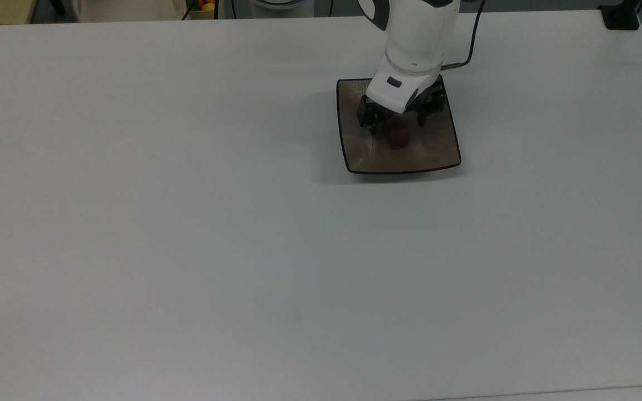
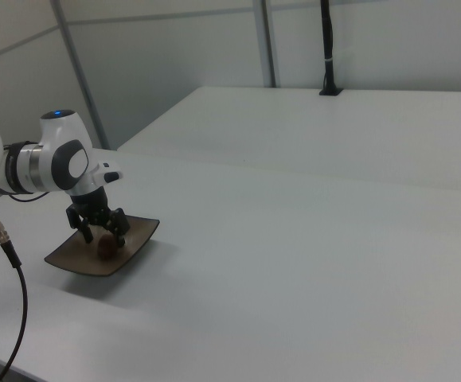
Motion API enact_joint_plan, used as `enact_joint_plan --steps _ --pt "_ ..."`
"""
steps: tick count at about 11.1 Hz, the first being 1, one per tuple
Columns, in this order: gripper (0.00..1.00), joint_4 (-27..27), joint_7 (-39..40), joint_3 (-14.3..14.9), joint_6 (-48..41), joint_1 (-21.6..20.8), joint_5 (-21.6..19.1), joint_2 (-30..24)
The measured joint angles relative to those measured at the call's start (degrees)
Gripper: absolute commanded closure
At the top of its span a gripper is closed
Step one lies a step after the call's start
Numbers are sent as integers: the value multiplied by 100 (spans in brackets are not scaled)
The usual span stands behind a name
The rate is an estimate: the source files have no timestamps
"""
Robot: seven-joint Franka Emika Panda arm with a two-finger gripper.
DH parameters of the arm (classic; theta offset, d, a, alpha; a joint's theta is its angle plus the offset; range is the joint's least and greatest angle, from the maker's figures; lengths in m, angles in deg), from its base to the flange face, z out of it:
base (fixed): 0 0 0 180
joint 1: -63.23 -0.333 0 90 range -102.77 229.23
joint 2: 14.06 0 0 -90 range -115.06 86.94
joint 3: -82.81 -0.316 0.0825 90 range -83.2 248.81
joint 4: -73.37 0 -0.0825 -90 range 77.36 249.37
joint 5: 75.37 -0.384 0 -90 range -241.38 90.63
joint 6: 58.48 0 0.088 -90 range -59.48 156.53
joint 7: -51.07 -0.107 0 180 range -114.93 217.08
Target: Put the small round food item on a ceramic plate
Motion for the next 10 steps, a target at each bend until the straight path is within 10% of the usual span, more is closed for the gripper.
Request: enact_joint_plan --steps 4,10 --pt "0 -231 -59 5 -55 7 0 -117" --pt "0 -1513 -71 503 -2363 171 0 -872"
